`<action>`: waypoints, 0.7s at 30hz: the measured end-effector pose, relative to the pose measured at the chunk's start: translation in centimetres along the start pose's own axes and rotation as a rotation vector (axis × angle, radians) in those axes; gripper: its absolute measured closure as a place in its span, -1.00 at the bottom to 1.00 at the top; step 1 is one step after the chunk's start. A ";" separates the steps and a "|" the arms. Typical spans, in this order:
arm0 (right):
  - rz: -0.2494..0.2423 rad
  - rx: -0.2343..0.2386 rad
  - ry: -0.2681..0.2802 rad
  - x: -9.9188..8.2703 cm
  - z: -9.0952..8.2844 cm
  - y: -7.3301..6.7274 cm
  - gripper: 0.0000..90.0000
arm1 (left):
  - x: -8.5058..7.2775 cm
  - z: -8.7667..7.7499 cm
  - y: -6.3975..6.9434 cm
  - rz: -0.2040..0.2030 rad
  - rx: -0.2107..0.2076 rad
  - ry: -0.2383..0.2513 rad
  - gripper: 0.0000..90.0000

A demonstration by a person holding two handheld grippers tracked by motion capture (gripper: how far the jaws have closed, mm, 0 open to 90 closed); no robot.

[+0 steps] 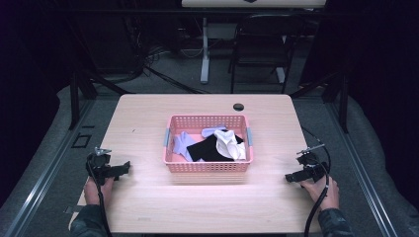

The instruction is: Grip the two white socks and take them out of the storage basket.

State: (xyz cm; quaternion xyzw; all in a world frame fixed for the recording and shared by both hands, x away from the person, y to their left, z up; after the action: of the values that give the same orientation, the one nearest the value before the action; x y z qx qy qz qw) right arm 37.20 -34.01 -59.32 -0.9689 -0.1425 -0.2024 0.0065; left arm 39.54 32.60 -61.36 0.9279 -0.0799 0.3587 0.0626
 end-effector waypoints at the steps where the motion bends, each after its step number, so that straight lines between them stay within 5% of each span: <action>1: -0.002 0.003 0.000 0.0 0.0 0.0 -1.00 | 0.0 0.0 0.0 0.000 0.000 0.000 -0.99; 21: -0.021 -0.006 -0.031 0.3 -0.4 0.5 -1.00 | 0.0 0.0 0.0 0.003 -0.002 0.003 -0.99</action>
State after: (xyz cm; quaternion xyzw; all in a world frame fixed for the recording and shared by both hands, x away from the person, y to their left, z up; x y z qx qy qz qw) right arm 37.47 -34.46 -58.83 -0.9704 -0.1520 -0.1878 -0.0007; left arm 39.51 32.62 -61.37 0.9273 -0.0816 0.3599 0.0634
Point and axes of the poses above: each handheld gripper's, and its own axes: z roughly forward along the jaws, x roughly out of its top, y roughly to its right, the point moved 3 cm from there along z, roughly forward along the jaws, and after that the axes turned 3 degrees about -x, right-handed, at the moved point
